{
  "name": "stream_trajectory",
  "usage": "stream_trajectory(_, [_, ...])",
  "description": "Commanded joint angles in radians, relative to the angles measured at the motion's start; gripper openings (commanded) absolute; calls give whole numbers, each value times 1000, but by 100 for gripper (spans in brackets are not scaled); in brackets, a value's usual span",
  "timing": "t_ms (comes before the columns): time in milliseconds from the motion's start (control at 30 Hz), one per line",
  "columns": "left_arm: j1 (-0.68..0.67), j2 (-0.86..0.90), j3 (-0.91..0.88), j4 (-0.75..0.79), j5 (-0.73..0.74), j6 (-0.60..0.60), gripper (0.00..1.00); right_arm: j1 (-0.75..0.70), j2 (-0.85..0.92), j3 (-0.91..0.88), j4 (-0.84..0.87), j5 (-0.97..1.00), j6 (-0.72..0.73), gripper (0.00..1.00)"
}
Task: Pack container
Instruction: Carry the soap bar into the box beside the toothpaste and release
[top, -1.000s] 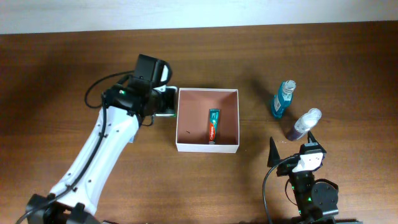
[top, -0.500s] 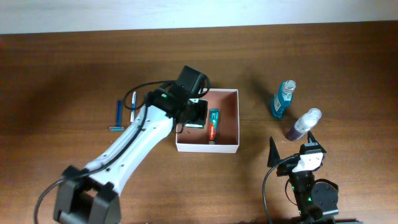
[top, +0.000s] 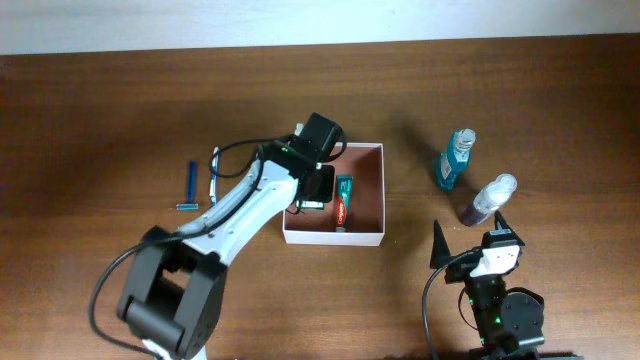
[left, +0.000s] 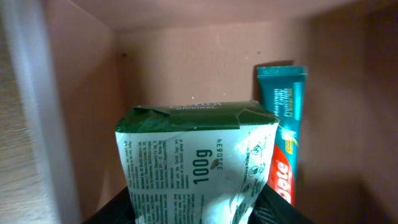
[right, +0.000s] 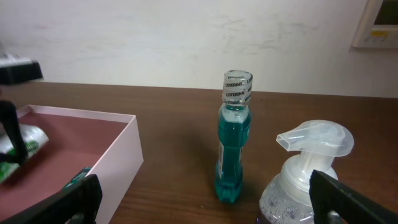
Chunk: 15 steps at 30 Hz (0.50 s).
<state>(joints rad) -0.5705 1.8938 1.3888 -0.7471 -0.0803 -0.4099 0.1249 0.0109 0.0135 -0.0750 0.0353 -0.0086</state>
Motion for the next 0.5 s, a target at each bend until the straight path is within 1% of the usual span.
stream_trajectory(0, [-6, 31, 18, 12, -18, -13, 30, -8, -7, -8, -4, -2, -6, 98])
stream_trajectory(100, [-6, 42, 18, 15, -18, -13, 32, -8, -7, -8, -4, -2, -6, 98])
stream_trajectory(133, [-6, 45, 18, 14, -18, -13, 39, -8, -7, -8, -4, -2, -6, 98])
stream_trajectory(333, [-6, 44, 18, 14, -18, -13, 55, -8, -7, -8, -4, -2, -6, 98])
stream_trajectory(467, [-6, 43, 20, 5, -14, -12, 56, -8, -7, -8, -4, -2, -6, 98])
